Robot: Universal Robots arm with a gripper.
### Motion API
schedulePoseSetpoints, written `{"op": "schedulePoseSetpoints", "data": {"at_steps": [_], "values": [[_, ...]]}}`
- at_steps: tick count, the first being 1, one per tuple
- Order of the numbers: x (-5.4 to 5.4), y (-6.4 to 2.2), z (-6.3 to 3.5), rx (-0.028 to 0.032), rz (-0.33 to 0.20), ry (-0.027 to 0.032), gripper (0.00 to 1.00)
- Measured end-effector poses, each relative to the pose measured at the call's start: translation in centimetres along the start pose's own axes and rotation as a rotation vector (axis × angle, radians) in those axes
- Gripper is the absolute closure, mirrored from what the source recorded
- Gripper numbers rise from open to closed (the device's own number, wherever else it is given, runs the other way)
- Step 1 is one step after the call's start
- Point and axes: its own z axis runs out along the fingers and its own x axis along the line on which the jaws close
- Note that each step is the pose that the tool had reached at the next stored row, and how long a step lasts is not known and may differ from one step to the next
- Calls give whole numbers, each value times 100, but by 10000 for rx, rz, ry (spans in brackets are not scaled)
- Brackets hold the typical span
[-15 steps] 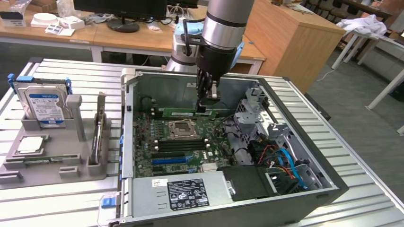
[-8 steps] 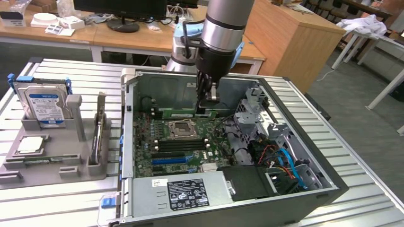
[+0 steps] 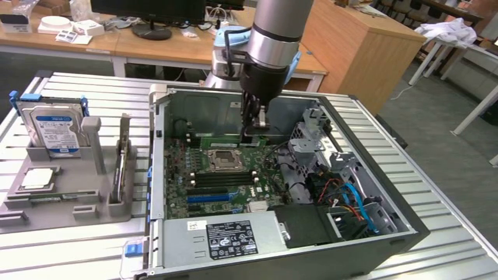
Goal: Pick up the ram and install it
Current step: 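Insert the ram into the slot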
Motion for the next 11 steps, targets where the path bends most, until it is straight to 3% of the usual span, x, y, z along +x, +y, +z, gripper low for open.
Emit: {"op": "schedulePoseSetpoints", "data": {"at_steps": [11], "values": [[0,0,125,1,0,0,88]]}}
